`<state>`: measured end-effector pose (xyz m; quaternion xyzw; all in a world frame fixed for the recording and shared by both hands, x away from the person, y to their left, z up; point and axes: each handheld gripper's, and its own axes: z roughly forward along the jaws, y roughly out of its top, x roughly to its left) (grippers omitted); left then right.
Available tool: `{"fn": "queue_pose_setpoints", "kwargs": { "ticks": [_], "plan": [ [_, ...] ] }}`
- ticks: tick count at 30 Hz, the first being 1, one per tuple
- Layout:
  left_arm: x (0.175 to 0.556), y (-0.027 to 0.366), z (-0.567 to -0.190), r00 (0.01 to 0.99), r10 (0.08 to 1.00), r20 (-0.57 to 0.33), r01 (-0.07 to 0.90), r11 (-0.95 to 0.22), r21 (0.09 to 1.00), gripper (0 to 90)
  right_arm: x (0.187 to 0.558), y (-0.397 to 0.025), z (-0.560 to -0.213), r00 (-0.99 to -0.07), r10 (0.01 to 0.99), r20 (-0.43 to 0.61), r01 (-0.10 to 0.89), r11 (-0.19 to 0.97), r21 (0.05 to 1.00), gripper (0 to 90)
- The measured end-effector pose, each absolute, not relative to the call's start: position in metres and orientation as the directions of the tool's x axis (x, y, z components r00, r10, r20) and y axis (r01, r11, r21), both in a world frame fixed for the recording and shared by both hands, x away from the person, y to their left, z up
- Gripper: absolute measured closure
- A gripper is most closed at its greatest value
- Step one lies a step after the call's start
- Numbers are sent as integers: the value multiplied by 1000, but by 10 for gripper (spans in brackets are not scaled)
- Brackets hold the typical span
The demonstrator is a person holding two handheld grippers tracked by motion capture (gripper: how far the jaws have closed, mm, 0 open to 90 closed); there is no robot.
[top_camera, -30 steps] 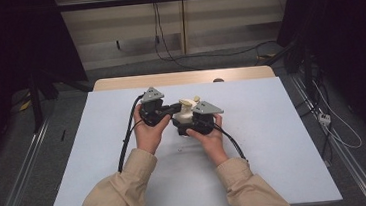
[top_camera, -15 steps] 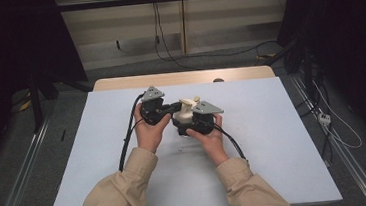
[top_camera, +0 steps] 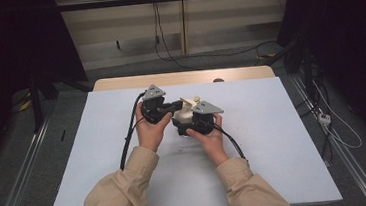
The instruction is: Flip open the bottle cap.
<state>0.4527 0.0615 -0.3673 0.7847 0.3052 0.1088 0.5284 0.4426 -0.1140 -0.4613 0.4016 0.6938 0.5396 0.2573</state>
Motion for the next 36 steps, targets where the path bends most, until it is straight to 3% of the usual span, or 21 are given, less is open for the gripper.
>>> {"fn": "queue_pose_setpoints", "kwargs": {
  "ticks": [36],
  "plan": [
    [459, 55, -363, 789, 597, -146, 361, -258, 896, 900, 443, -114, -461, -544, 836, 75, 282, 98, 954, 63]
  ]
}}
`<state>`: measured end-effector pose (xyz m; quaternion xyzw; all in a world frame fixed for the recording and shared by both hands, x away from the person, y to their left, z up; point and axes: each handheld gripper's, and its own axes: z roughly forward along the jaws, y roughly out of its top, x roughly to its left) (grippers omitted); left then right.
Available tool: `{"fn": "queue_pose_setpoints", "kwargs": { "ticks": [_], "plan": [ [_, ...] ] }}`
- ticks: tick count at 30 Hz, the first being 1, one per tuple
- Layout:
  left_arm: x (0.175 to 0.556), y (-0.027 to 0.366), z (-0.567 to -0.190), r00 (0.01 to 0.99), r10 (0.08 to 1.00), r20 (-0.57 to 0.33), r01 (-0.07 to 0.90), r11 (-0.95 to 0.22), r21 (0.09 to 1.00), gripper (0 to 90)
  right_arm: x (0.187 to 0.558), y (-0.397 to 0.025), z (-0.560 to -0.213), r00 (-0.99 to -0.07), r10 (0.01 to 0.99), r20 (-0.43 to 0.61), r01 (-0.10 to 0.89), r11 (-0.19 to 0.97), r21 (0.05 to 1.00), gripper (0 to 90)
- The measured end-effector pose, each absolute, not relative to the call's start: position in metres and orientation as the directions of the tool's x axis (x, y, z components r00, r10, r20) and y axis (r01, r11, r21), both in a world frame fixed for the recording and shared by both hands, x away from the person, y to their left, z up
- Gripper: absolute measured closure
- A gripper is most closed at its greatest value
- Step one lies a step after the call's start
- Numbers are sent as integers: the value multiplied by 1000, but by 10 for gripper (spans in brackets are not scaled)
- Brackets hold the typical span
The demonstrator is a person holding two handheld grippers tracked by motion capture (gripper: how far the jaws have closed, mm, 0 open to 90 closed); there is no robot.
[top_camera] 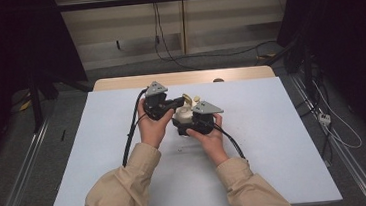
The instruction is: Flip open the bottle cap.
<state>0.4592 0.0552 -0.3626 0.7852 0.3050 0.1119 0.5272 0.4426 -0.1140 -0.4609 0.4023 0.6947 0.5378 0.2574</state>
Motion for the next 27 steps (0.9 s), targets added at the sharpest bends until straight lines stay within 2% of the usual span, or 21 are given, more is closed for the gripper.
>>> {"fn": "queue_pose_setpoints", "kwargs": {
  "ticks": [27],
  "plan": [
    [461, 47, -359, 797, 587, -142, 352, -260, 899, 900, 442, -114, -460, -544, 836, 77, 287, 99, 953, 63]
  ]
}}
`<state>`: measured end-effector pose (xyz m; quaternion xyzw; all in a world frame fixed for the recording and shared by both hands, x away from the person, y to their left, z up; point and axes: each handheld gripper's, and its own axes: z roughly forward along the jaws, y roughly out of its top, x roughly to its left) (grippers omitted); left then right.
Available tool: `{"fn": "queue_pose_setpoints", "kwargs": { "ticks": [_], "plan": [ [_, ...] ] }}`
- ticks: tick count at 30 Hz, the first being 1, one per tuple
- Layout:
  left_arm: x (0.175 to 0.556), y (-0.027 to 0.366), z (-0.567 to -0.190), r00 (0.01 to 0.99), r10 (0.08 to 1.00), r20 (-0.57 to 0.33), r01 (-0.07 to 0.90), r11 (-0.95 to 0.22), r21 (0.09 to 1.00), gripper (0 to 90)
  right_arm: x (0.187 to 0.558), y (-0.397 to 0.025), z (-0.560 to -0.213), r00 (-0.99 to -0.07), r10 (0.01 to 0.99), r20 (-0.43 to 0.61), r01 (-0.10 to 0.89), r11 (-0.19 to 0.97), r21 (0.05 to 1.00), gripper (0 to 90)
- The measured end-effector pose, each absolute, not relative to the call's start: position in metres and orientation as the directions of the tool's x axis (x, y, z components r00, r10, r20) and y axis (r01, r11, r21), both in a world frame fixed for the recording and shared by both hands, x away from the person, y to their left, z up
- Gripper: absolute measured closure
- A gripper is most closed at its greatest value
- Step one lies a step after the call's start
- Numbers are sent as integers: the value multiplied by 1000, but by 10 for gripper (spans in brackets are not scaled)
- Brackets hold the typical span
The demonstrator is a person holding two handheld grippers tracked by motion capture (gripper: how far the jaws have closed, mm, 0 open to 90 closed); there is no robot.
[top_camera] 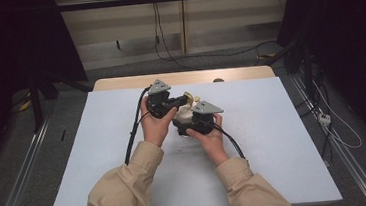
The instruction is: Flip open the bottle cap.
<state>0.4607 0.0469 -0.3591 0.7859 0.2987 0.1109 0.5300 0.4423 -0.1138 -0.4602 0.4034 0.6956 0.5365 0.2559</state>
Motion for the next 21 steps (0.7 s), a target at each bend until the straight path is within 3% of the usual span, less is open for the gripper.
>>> {"fn": "queue_pose_setpoints", "kwargs": {
  "ticks": [21],
  "plan": [
    [463, 42, -359, 803, 580, -138, 349, -269, 898, 900, 442, -114, -460, -543, 836, 77, 287, 99, 953, 63]
  ]
}}
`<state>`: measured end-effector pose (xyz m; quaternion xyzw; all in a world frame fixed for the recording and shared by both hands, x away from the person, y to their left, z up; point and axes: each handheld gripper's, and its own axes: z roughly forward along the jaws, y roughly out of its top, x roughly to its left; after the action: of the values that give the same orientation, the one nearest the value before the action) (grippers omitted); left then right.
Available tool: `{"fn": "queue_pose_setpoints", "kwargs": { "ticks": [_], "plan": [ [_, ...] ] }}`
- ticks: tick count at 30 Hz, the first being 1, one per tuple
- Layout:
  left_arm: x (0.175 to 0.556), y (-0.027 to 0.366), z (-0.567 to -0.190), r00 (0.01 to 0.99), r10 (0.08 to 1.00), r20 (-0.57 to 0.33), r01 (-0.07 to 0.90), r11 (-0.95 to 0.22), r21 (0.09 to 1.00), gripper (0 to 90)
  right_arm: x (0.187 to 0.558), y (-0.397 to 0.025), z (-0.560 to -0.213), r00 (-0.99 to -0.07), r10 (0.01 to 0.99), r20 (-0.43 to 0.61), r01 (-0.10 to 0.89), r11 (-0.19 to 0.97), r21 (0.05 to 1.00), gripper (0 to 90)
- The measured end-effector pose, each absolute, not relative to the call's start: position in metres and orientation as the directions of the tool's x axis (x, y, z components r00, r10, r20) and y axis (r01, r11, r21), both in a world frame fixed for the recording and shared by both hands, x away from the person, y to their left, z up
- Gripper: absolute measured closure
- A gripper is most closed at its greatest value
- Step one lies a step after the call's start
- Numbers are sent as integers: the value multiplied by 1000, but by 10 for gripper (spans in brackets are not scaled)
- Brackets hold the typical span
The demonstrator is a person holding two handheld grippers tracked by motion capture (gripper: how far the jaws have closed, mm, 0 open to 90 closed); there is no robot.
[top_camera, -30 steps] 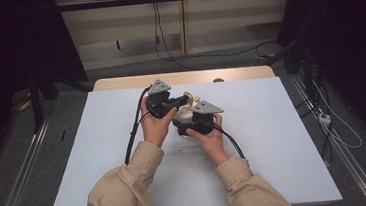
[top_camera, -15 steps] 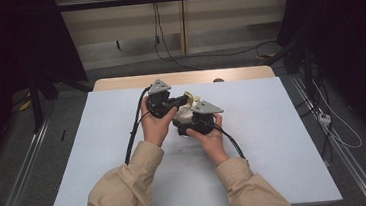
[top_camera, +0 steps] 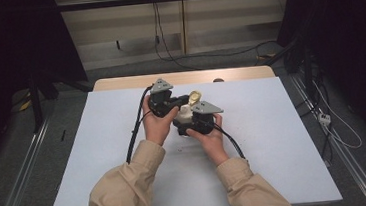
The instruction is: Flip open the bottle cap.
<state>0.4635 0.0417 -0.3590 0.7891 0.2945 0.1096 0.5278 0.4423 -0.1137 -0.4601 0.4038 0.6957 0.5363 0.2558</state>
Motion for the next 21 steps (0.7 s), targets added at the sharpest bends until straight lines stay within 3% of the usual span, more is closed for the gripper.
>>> {"fn": "queue_pose_setpoints", "kwargs": {
  "ticks": [14, 21],
  "plan": [
    [462, 43, -359, 804, 577, -142, 349, -266, 898, 900, 442, -114, -459, -534, 841, 85, 299, 94, 950, 61],
    [461, 46, -359, 804, 575, -151, 353, -257, 900, 831, 439, -115, -455, -524, 848, 83, 313, 101, 944, 47]
  ]
}}
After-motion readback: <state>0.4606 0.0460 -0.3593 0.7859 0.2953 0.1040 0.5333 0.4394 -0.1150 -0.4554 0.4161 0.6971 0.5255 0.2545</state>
